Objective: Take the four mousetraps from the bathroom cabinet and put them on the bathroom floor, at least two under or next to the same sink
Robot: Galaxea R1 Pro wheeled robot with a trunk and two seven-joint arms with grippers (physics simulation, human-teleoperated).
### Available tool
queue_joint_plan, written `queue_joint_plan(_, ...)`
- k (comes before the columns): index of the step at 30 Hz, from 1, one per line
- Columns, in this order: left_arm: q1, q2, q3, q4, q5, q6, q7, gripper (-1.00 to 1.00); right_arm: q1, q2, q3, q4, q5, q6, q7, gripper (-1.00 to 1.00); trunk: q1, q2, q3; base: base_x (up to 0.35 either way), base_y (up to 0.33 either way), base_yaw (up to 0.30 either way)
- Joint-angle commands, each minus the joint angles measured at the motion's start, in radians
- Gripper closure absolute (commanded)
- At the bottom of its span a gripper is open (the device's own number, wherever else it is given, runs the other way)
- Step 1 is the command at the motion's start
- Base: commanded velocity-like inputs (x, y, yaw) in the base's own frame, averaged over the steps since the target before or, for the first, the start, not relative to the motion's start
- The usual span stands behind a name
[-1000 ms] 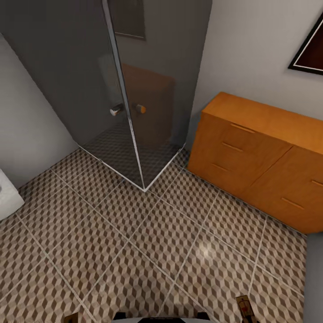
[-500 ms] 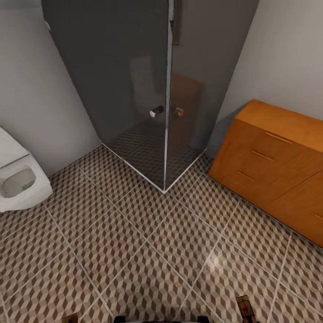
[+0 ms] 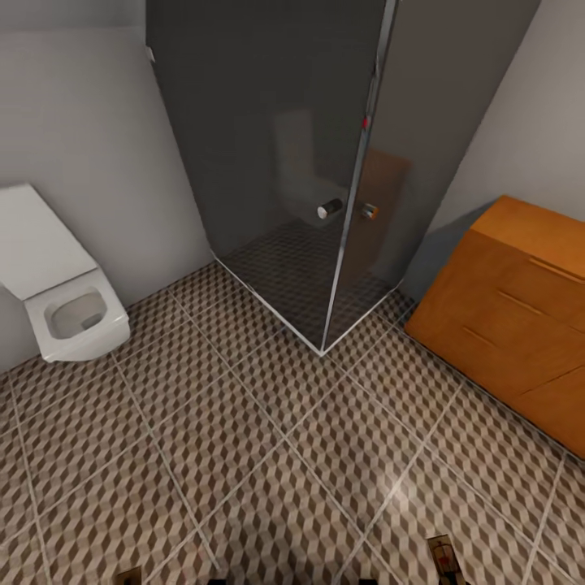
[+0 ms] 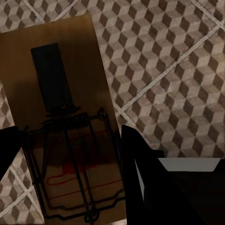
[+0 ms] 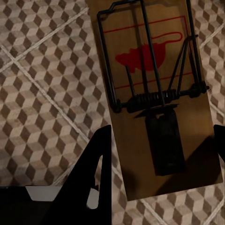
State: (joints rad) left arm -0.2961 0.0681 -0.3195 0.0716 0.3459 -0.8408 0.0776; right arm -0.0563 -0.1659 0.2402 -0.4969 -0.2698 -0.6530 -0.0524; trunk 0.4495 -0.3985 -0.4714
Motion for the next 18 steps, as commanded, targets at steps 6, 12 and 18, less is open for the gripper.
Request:
queue_joint_plan(6,-0.002,-0.001,-0.009,0.004,-0.004,-0.004,0.008,1.00,0.000,-0.001,0.008,0.000,-0.009,-0.004,-0.003,1.00,0.001,-0.002,0.006,0.000,0.001,0.222)
queue_joint_plan(12,-0.002,-0.001,-0.009,0.004,-0.004,-0.004,0.008,1.00,0.000,-0.001,0.009,0.000,-0.009,-0.004,-0.003,1.00,0.001,-0.002,0.013,0.000,0.000,0.222)
queue_joint_plan(18,-0.002,-0.001,-0.009,0.004,-0.004,-0.004,0.008,1.00,0.000,-0.001,0.009,0.000,-0.009,-0.005,-0.003,1.00,0.001,-0.002,0.021,0.000,0.000,0.222)
